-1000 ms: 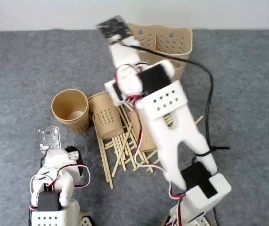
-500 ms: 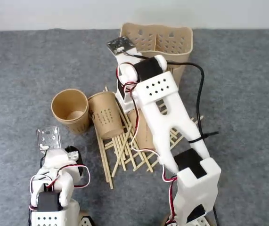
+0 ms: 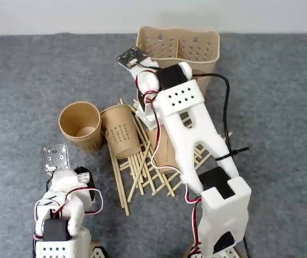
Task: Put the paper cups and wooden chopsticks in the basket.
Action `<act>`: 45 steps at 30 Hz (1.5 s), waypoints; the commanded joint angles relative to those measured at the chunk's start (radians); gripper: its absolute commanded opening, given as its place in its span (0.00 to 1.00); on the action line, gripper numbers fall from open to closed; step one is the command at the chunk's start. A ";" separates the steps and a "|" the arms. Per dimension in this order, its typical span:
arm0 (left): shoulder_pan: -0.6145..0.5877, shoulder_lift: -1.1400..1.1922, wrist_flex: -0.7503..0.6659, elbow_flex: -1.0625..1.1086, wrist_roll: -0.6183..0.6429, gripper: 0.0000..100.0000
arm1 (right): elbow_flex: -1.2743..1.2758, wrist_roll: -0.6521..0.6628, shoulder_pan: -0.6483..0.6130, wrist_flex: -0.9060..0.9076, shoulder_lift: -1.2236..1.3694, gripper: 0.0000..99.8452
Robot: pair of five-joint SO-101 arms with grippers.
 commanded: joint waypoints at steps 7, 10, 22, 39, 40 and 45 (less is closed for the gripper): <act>-0.003 -0.014 0.003 -0.019 -0.003 0.01 | -0.048 0.180 0.010 0.042 0.134 0.23; -0.003 -0.014 0.003 -0.019 -0.003 0.01 | -0.048 0.213 0.010 0.044 0.165 0.23; -0.003 -0.014 0.003 -0.019 -0.003 0.01 | -0.049 0.325 0.022 0.047 0.165 0.01; -0.003 -0.014 0.003 -0.019 -0.003 0.01 | -0.046 0.282 -0.045 0.048 -0.147 0.01; -0.003 -0.014 0.003 -0.019 -0.003 0.01 | -0.046 0.282 -0.064 0.048 -0.171 0.01; -0.003 -0.014 0.003 -0.019 -0.003 0.01 | -0.052 0.250 -0.194 0.041 -0.269 0.01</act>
